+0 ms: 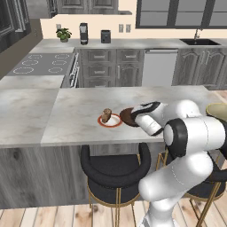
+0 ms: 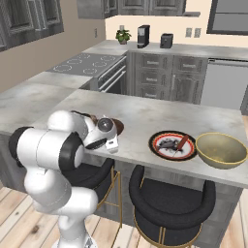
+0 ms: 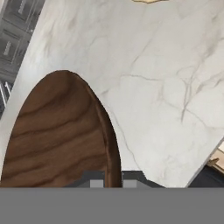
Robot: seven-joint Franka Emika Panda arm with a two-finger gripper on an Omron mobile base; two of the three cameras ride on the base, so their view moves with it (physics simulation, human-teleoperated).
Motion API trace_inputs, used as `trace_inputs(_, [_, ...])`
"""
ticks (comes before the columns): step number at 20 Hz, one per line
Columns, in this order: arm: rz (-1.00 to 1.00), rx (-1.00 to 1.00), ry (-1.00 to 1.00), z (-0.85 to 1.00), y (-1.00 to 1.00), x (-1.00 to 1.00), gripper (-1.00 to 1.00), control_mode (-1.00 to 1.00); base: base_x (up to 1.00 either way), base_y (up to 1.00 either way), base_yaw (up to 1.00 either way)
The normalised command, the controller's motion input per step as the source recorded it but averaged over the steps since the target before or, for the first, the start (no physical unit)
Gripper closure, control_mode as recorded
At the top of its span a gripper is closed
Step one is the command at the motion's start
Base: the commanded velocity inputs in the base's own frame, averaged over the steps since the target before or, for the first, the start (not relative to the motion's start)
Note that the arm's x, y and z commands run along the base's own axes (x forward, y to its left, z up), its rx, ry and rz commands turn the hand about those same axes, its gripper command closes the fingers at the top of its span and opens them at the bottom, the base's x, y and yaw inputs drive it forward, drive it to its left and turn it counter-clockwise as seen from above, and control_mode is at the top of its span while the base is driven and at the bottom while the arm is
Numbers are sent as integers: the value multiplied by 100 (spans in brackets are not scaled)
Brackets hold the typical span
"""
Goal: Take the smaller bowl and place it next to the appetizer plate on the dining counter , and place the larger bowl next to the plate with cooked food.
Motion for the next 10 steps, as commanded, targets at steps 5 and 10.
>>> trace_inputs(5, [0,0,0,-17,0,24,100,-100,0,0,0])
trace_inputs(10, [0,0,0,-18,0,20,100,-100,0,0,0])
